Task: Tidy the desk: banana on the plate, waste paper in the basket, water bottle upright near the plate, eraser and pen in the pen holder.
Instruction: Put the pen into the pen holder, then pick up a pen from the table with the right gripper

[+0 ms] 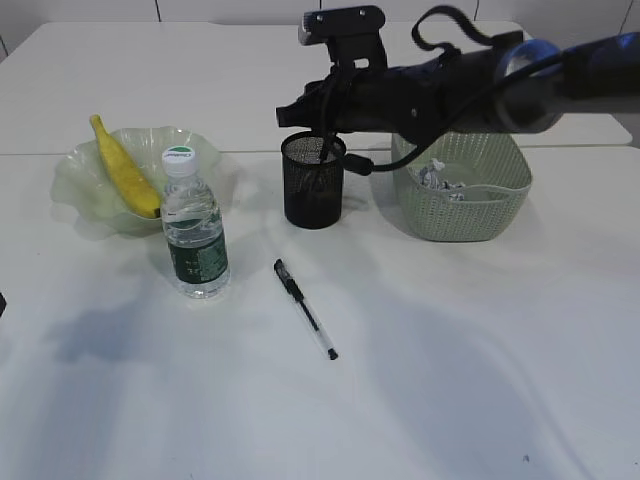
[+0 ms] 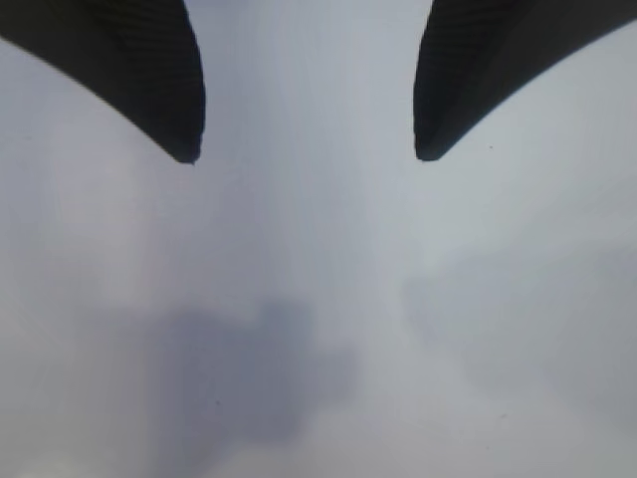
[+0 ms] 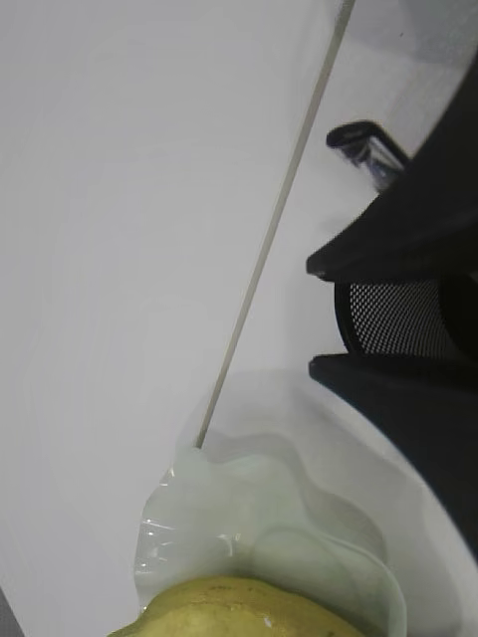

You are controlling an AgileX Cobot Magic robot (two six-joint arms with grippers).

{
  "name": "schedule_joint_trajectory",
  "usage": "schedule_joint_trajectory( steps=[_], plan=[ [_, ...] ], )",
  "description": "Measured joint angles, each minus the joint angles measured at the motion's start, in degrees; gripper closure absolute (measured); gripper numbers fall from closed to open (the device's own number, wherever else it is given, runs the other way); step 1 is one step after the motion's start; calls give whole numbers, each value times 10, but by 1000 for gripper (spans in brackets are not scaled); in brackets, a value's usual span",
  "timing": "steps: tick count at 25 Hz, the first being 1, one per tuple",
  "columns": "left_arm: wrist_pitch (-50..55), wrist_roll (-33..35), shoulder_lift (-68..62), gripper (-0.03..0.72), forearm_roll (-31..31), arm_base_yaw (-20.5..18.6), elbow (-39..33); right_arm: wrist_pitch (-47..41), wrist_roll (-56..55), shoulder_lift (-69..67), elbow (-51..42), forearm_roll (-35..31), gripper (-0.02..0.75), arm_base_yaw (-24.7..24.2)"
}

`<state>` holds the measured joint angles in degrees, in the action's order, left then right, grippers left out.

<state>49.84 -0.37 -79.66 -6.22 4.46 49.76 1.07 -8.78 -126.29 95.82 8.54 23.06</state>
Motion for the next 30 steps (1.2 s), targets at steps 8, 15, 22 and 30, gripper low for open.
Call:
schedule_joint_trajectory(
  steps=[8, 15, 22, 30],
  plan=[
    [0, 0, 0, 228, 0, 0, 0, -198, 0, 109, 0, -21, 547, 0],
    [-1, 0, 0, 230, 0, 0, 0, -403, 40, 178, 0, -99, 545, 0],
    [-3, 0, 0, 230, 0, 0, 0, -541, 111, 183, 0, -229, 530, 0],
    [-15, 0, 0, 230, -5, 0, 0, -550, 111, 182, 0, -216, 524, 46]
  ],
)
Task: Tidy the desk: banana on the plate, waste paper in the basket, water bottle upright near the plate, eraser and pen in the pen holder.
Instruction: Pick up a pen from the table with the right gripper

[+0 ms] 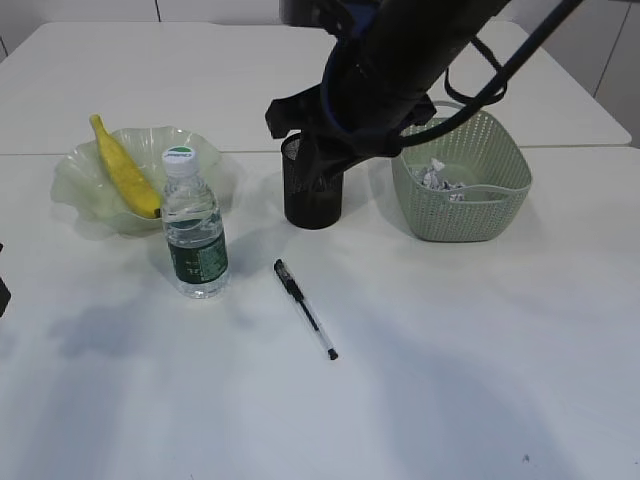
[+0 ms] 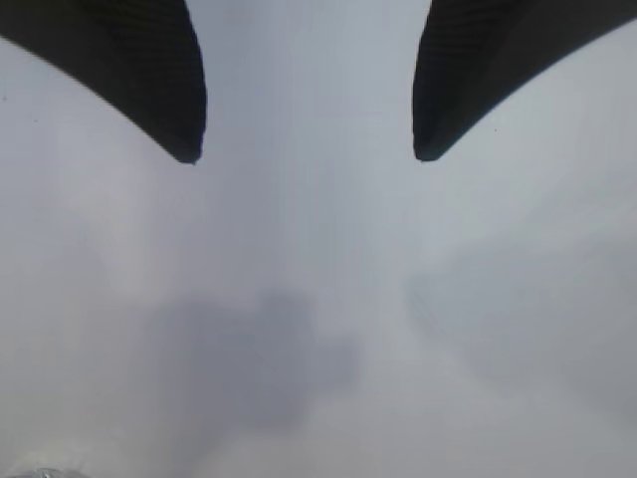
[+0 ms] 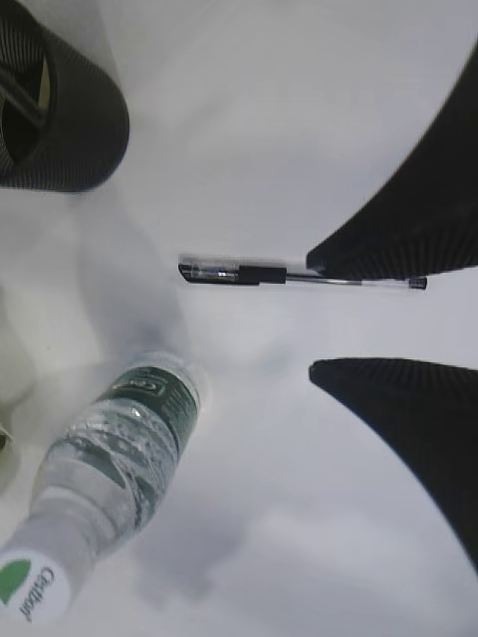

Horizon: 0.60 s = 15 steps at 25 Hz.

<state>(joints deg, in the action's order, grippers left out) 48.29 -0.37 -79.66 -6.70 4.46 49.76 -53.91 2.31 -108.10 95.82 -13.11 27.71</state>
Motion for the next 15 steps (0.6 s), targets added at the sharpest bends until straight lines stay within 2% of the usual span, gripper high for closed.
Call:
schedule_joint_trajectory(
  steps=[9, 15],
  plan=[
    [-7, 0, 0, 231, -1, 0, 0, -30, -23, -61, 5, 7, 517, 10],
    [-7, 0, 0, 231, -2, 0, 0, -31, -23, -110, 30, 11, 475, 21]
  ],
)
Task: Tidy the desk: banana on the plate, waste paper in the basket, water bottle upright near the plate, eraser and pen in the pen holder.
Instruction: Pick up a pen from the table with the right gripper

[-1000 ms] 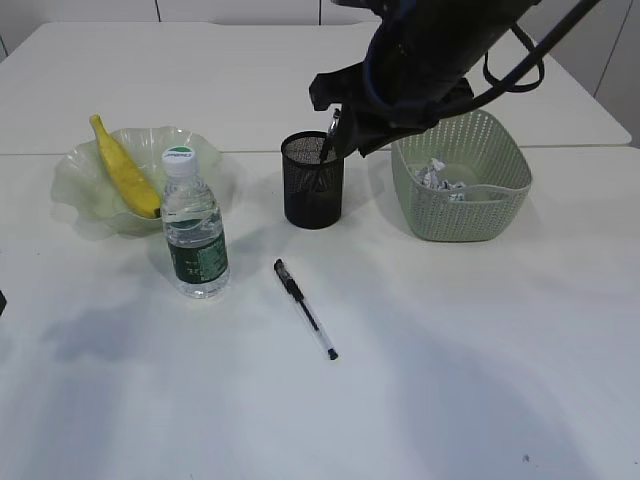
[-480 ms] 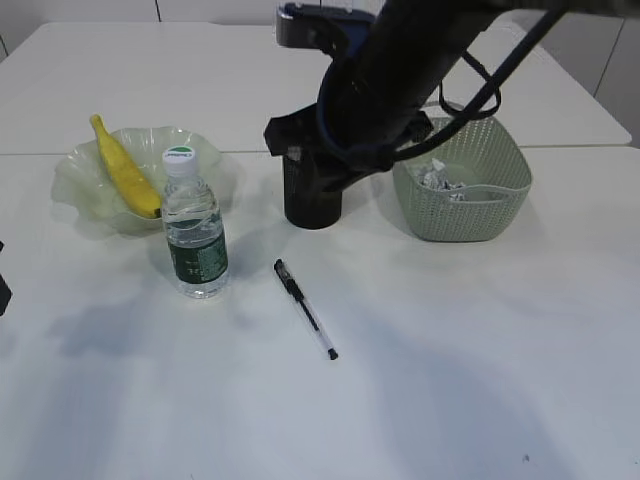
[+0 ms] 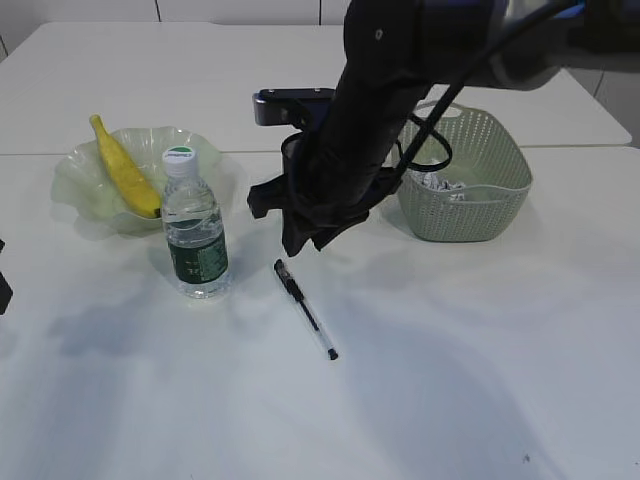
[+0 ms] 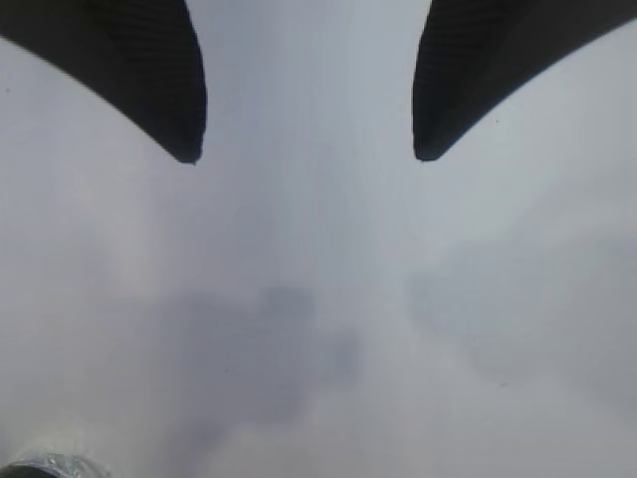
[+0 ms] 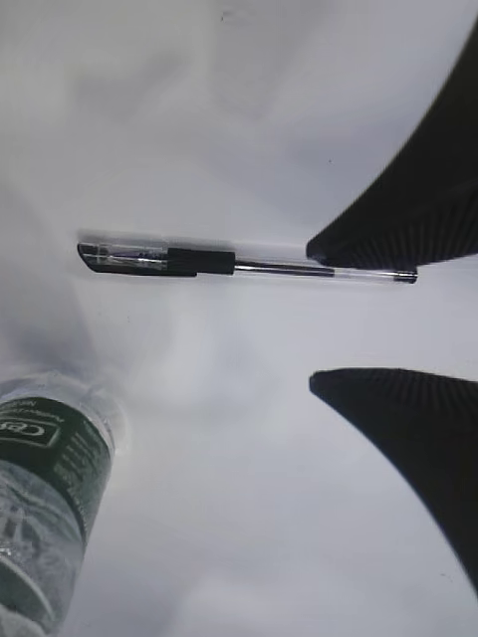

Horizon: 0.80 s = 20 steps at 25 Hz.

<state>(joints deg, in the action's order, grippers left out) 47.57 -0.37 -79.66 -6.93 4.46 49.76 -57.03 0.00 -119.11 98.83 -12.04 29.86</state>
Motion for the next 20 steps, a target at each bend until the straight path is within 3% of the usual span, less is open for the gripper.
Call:
schedule_joint_trajectory(
  steps=[8, 20],
  plan=[
    [-5, 0, 0, 231, -1, 0, 0, -39, -13, -73, 81, 31, 466, 8],
    [-5, 0, 0, 231, -1, 0, 0, -51, -21, -128, 102, 45, 464, 8]
  ],
)
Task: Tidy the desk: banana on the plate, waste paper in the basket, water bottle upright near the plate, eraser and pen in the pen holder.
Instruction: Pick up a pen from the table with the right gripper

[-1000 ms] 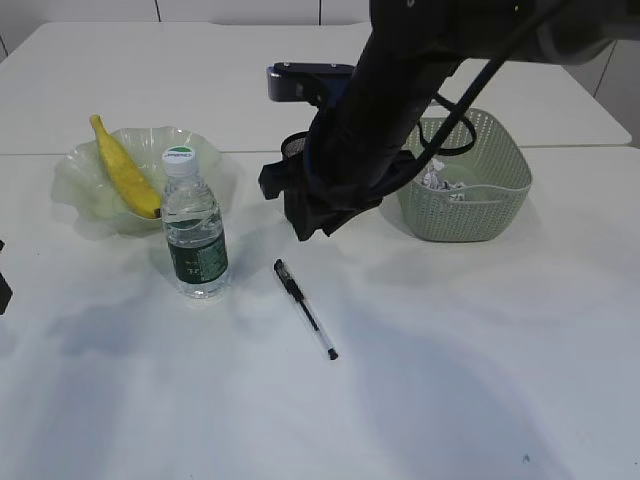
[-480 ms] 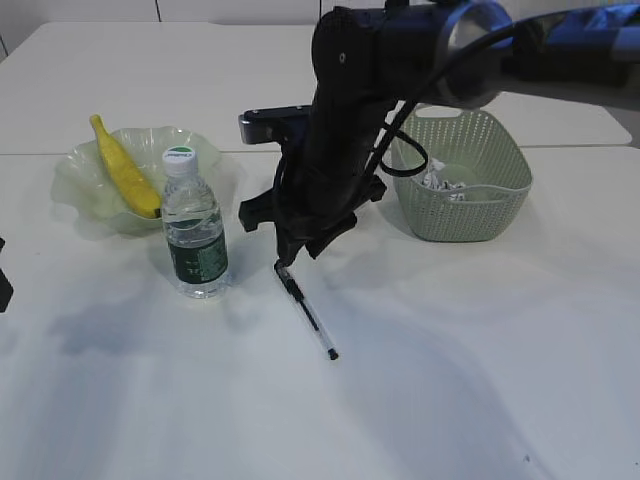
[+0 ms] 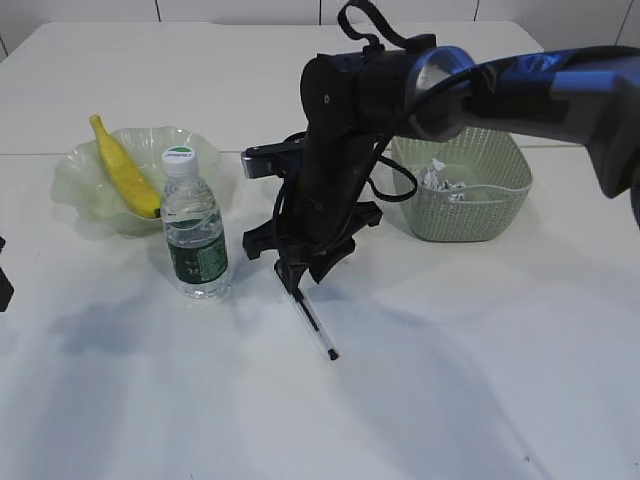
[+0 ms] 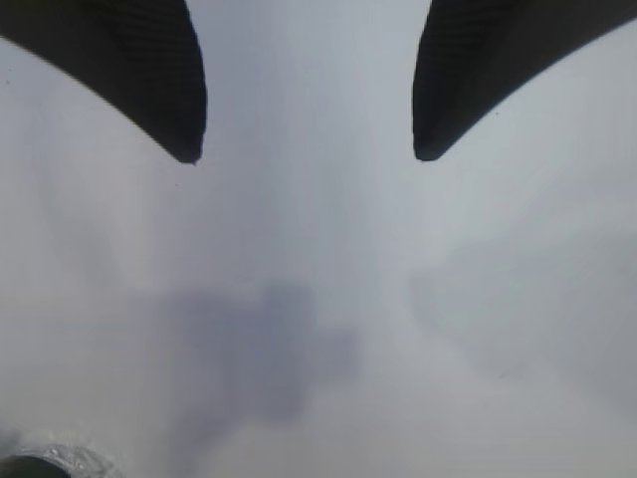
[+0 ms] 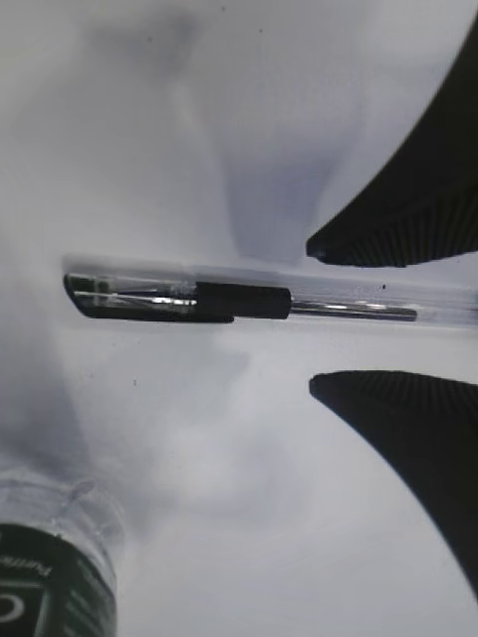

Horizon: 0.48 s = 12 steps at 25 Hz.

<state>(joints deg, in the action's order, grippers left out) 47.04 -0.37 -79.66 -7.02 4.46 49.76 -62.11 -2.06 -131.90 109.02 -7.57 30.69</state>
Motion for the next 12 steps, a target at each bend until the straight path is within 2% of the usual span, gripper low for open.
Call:
schedule_joint_trajectory(
  steps=[12],
  plan=[
    [-1, 0, 0, 231, 0, 0, 0, 0, -1, -3, 0, -3, 464, 0]
  ],
)
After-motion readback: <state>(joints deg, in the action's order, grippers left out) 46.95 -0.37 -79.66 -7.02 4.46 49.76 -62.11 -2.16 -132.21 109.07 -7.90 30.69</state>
